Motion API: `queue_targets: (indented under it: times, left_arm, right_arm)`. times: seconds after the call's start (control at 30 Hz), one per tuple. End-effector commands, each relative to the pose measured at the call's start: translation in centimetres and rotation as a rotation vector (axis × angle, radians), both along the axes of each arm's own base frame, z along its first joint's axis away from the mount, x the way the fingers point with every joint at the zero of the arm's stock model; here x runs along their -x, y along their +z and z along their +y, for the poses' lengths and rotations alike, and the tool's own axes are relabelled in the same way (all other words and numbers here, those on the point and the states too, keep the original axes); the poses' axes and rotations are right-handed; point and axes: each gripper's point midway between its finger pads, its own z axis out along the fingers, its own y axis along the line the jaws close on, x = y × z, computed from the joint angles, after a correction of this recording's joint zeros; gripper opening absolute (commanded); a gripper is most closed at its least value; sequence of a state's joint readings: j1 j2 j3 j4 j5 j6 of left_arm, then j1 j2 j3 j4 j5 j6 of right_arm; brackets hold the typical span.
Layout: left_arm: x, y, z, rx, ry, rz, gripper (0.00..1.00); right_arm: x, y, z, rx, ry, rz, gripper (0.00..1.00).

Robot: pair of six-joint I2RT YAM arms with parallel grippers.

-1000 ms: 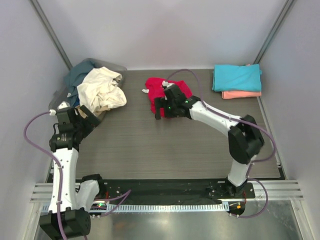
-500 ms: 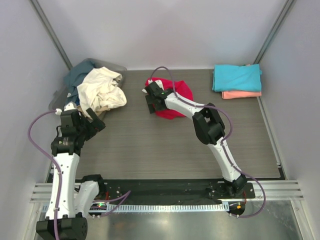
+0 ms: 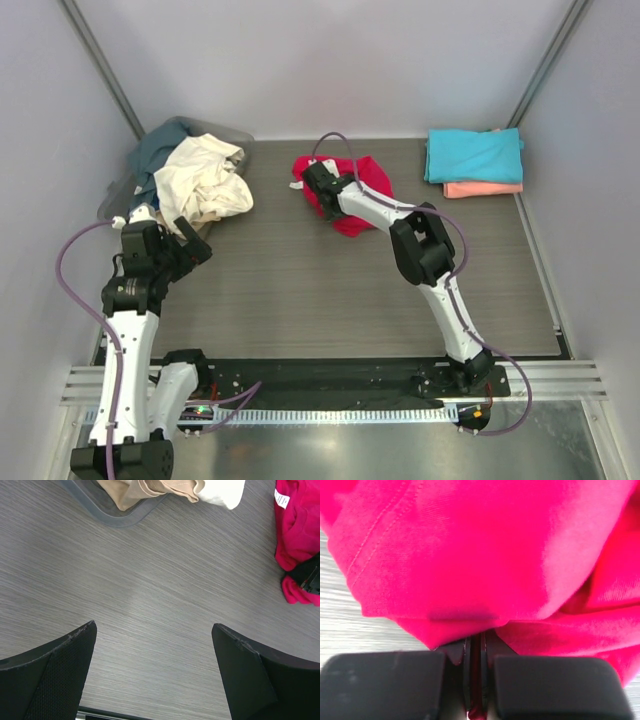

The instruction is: Fold and stack the t-shirts

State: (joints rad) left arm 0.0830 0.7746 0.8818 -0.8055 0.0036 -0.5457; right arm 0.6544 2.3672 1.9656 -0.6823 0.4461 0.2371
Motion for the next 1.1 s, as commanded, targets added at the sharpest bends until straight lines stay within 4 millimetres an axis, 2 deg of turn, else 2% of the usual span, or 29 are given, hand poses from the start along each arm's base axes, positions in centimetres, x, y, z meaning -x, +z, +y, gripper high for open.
queue_targets:
  times: [0.0,0.03,0.07,0.13,0.17,0.2,0.23,0.27,0.33,0.37,0.4,0.43,0.47,0.5,0.53,0.57,0.63,0.67,0.8,0.83,0.87,0.9,0.93,0.97,1.03,1.07]
  left_arm:
    - [0.0,0.6,-0.2,-0.014,-0.022,-0.033,0.97]
    - [0.0,0.6,-0.3,-0.014,-0.025,-0.032,0.97]
    - [0.1,0.7,-0.3,-0.014,-0.025,-0.033,0.97]
    - [0.1,0.7,-0.3,-0.013,-0.026,-0.033,0.96]
    - [0.1,0.6,-0.3,-0.013,-0.025,-0.029,0.96]
    - [0.1,0.8,-0.4,-0.014,-0.028,-0.033,0.96]
    - [0.1,0.8,0.1,-0.03,-0.006,-0.033,0.96]
    - [0.3,0.7,0.1,-0.031,-0.006,-0.03,0.96]
    - [0.3,0.9,0.3,-0.035,0.003,-0.039,0.95]
    - [0.3,1.0,0.3,-0.035,0.007,-0.041,0.95]
    - [0.3,1.0,0.3,-0.036,0.008,-0.04,0.95]
    - [0.4,0.9,0.3,-0.035,0.009,-0.041,0.95]
    - [0.4,0.9,0.3,-0.032,0.011,-0.038,0.95]
    - [0.3,0.8,0.3,-0.028,0.013,-0.034,0.94]
    - [0.3,0.8,0.3,-0.028,0.013,-0.032,0.94]
    - [0.3,0.7,0.3,-0.022,0.016,-0.029,0.94]
    - [0.1,0.4,0.0,-0.007,0.009,-0.014,0.93]
    - [-0.1,0.4,-0.2,-0.003,0.005,-0.013,0.92]
    - [-0.9,-0.3,-1.8,-0.02,-0.038,0.027,0.91]
    - [-1.2,-0.5,-2.1,-0.036,-0.039,0.036,0.91]
    - [-1.8,-1.1,-2.6,-0.052,-0.051,0.062,0.91]
    - [-2.1,-0.8,-3.9,-0.065,-0.093,0.06,0.91]
    - [-2.6,-0.8,-4.0,-0.086,-0.071,0.061,0.91]
    - [-3.4,-1.6,-5.2,-0.095,-0.101,0.086,0.91]
    - [-4.8,-1.6,-6.2,-0.074,-0.094,0.085,0.91]
    - [-5.9,-1.5,-7.0,-0.055,-0.098,0.065,0.9]
  right_arm:
    - [0.8,2.5,-1.5,0.005,-0.005,0.0,0.01]
    - [1.1,4.9,-1.0,-0.03,0.007,-0.029,0.01]
    - [1.8,5.9,-0.6,-0.051,0.027,-0.02,0.01]
    - [3.3,9.4,0.9,-0.086,0.09,-0.052,0.01]
    - [4.4,13.7,0.9,-0.13,0.112,-0.104,0.01]
    - [5.4,15.2,0.8,-0.148,0.127,-0.117,0.01]
    - [7.0,20.2,0.2,-0.214,0.134,-0.197,0.01]
    - [8.3,20.3,-1.1,-0.213,0.126,-0.191,0.01]
    - [9.9,22.6,-4.1,-0.217,0.058,-0.26,0.01]
    - [11.9,22.9,-6.6,-0.211,0.026,-0.282,0.07]
    - [12.6,23.0,-8.5,-0.2,-0.025,-0.306,0.19]
    - [13.5,22.4,-9.8,-0.221,-0.069,-0.3,0.45]
    - [14.7,19.5,-11.7,-0.198,-0.111,-0.249,0.83]
    - [16.5,18.0,-13.4,-0.225,-0.16,-0.226,0.92]
    - [16.8,18.9,-13.4,-0.271,-0.178,-0.247,0.93]
    - [17.9,16.6,-14.6,-0.253,-0.209,-0.206,0.95]
    - [19.0,15.7,-15.9,-0.273,-0.251,-0.205,0.95]
    - [19.5,14.4,-16.4,-0.268,-0.273,-0.184,0.96]
    - [19.7,13.8,-16.5,-0.283,-0.272,-0.184,0.96]
    - [19.6,14.0,-16.1,-0.297,-0.259,-0.184,0.96]
    - [19.3,14.1,-14.9,-0.347,-0.221,-0.175,0.96]
    - [19.2,14.5,-14.1,-0.378,-0.186,-0.171,0.96]
    - [19.0,14.6,-13.1,-0.414,-0.154,-0.161,0.96]
    - [19.1,14.8,-10.8,-0.502,-0.084,-0.129,0.96]
    - [19.0,15.0,-8.2,-0.58,-0.007,-0.11,0.95]
    - [19.2,14.3,-7.2,-0.582,0.017,-0.081,0.95]
